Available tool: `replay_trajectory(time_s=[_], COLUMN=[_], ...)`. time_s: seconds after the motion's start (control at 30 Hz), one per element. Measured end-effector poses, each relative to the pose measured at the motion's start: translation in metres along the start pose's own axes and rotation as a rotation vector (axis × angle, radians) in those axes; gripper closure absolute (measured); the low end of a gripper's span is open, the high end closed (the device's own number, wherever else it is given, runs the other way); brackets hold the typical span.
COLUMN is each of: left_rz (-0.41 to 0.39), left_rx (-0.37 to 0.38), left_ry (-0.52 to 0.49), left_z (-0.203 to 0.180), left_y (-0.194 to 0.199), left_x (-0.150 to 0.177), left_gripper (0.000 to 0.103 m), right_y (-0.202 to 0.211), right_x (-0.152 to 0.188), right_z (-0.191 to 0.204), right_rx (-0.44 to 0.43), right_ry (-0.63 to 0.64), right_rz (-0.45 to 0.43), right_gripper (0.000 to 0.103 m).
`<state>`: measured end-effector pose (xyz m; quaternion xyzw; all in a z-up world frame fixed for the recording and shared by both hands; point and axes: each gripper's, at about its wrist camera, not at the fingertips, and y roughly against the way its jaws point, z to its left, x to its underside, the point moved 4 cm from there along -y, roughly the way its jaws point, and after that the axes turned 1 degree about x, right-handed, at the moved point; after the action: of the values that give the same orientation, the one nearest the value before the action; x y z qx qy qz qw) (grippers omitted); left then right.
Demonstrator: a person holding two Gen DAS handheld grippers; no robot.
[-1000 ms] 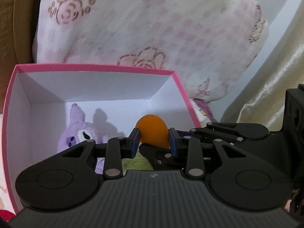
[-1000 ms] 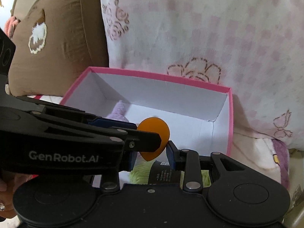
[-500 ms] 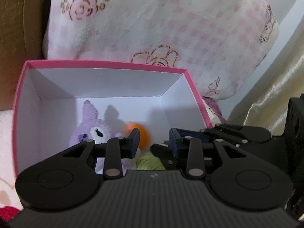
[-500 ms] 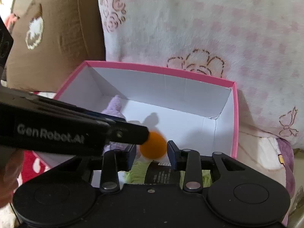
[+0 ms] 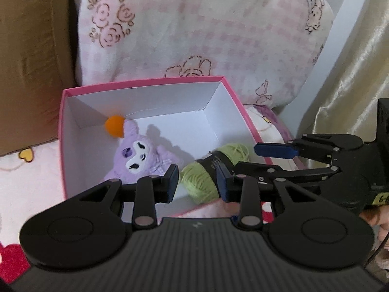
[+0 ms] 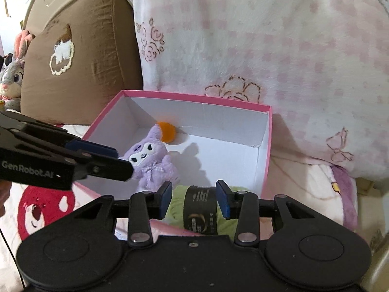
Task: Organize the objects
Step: 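Lower the sponge into the pink box and open the left tool, then withdraw the left tool and move it down to the blue snack packet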
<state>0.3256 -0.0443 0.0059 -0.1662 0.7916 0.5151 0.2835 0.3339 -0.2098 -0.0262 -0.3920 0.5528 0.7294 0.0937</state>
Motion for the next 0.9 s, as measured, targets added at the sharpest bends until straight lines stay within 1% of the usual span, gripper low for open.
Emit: replay_trajectory(time_s=[0.03,0.27,0.33,0.37,0.4,0.43,0.47,0.5,0.57,0.67,0.73,0.9], left_rz=[-0.005,-0.011,-0.009,-0.01,-0.011,-0.01,-0.007,-0.005,0.0,0.013,0.008,0.023], left_rx=[-0.006,-0.036,-0.04,-0.043,-0.048,-0.05,-0.056,-0.065,-0.074,-0.076,-0.081,-0.078], left_ry=[-0.006,-0.026,-0.035,-0.042,-0.049,-0.058,-0.069,-0.079,-0.098,-0.11,-0.123,-0.137], left_z=[0.0,-0.003,-0.006,-0.008,-0.01,-0.012,-0.014,-0.017,-0.022,-0.03,-0.035,-0.043], left_y=[0.006,0.045,0.057,0.063,0.07,0.077,0.083,0.089,0.1,0.116,0.126,0.145], left_x=[0.001,0.008,0.01,0.012,0.014,0.017,0.02,0.024,0.03,0.04,0.046,0.063], left_gripper=[0.069,0.069,0.069,0.069,0.068,0.065,0.062,0.062,0.062,0.061,0.058,0.052], right_y=[0.004,0.038,0.051,0.058,0.067,0.076,0.084,0.091,0.103,0.117,0.124,0.142], right_x=[0.001,0.003,0.002,0.002,0.002,0.003,0.004,0.005,0.008,0.012,0.016,0.036], right_z=[0.002,0.022,0.028,0.032,0.037,0.042,0.047,0.052,0.06,0.071,0.077,0.091], right_rx=[0.003,0.019,0.022,0.021,0.02,0.021,0.023,0.024,0.026,0.026,0.024,0.007], right_ry=[0.003,0.036,0.047,0.055,0.066,0.079,0.091,0.102,0.123,0.138,0.144,0.163], right_rz=[0.001,-0.007,-0.017,-0.023,-0.031,-0.041,-0.053,-0.062,-0.067,-0.049,-0.046,-0.049], right_gripper=[0.054,0.054,0.051,0.048,0.042,0.038,0.032,0.03,0.03,0.03,0.028,0.02])
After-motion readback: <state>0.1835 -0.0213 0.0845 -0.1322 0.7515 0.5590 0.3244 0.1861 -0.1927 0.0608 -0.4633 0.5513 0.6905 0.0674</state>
